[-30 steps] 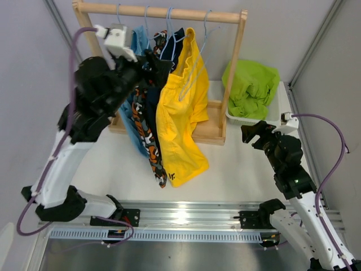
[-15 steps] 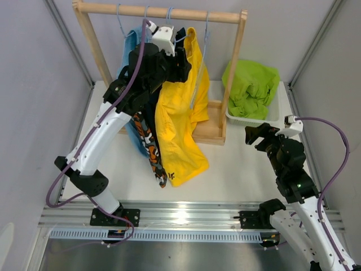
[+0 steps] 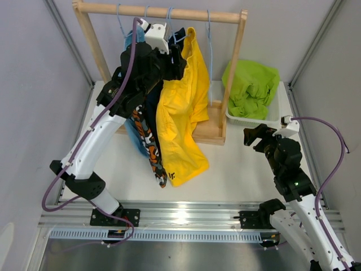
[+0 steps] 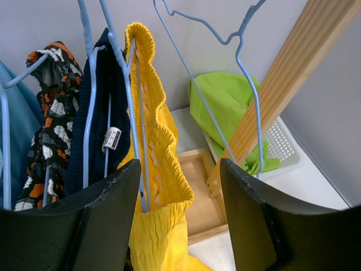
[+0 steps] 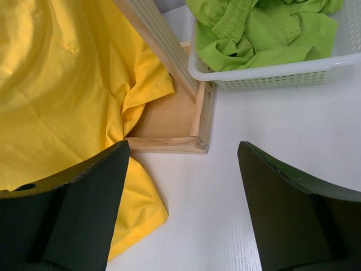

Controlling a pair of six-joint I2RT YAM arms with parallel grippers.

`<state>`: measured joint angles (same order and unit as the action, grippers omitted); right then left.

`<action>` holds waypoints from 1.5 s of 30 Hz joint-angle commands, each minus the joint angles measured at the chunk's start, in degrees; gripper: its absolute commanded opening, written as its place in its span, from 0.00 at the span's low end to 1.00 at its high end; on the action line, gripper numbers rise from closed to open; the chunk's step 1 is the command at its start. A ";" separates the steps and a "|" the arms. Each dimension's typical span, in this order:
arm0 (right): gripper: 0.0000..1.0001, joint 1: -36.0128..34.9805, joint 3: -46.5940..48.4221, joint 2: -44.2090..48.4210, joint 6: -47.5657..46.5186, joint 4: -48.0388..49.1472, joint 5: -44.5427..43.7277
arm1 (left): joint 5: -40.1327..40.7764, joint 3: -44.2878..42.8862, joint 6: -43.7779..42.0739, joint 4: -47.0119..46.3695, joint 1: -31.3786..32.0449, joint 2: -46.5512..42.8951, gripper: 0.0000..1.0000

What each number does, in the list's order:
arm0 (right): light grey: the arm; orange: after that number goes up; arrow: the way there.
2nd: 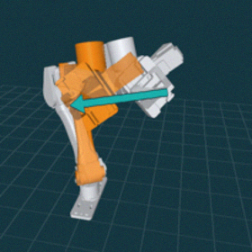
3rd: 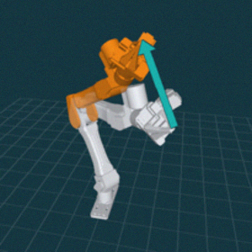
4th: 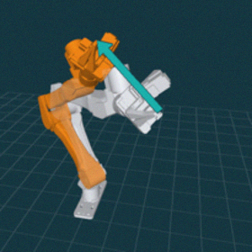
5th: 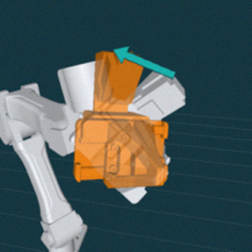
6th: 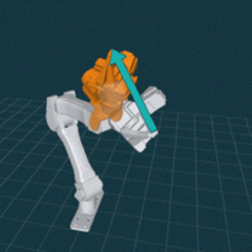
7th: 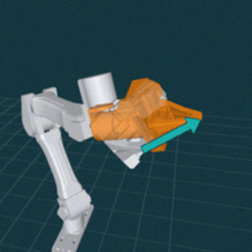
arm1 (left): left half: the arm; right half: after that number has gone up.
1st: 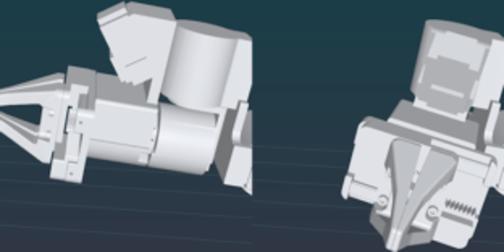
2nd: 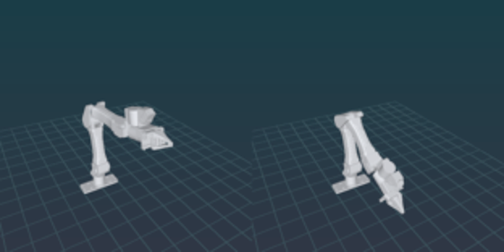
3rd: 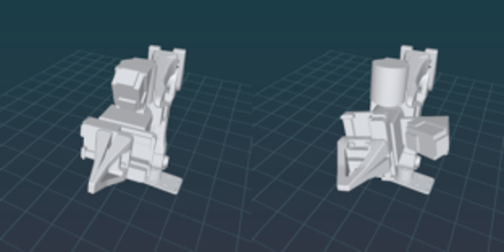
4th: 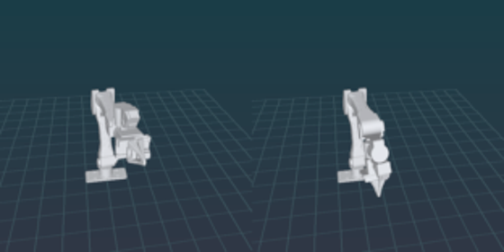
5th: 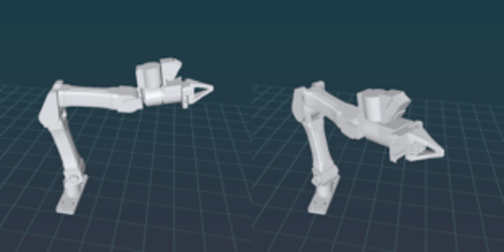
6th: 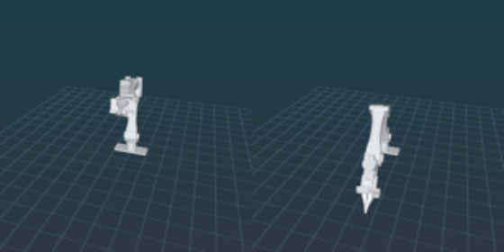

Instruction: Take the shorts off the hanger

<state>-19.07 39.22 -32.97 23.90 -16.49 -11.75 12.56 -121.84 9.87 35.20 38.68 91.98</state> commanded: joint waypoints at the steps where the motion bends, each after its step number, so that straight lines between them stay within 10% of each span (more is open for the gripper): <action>1: 0.84 -0.27 -0.11 0.19 -0.52 1.46 -0.64 | 2.29 -0.50 -1.69 -1.36 -0.53 -0.32 0.64; 20: 0.84 -0.27 -0.64 0.19 -0.35 1.37 -0.56 | 8.01 -1.38 -2.93 -1.62 -1.67 8.03 0.65; 29: 0.84 -0.26 -1.34 -0.51 -0.35 2.25 -0.29 | 7.48 -3.05 -2.75 -2.42 -2.90 9.26 0.35; 32: 0.84 -0.27 -1.52 -0.69 -0.43 2.43 -0.29 | 7.57 -8.47 -3.36 -0.85 -3.17 10.92 0.00; 45: 0.83 -0.27 -1.43 -1.74 0.53 3.92 0.67 | 4.58 -22.46 -7.84 5.48 -3.17 9.44 0.00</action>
<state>-19.07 37.39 -34.46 23.97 -15.27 -11.53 17.12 -136.62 4.75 43.59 36.12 105.23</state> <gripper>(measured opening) 0.835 0.039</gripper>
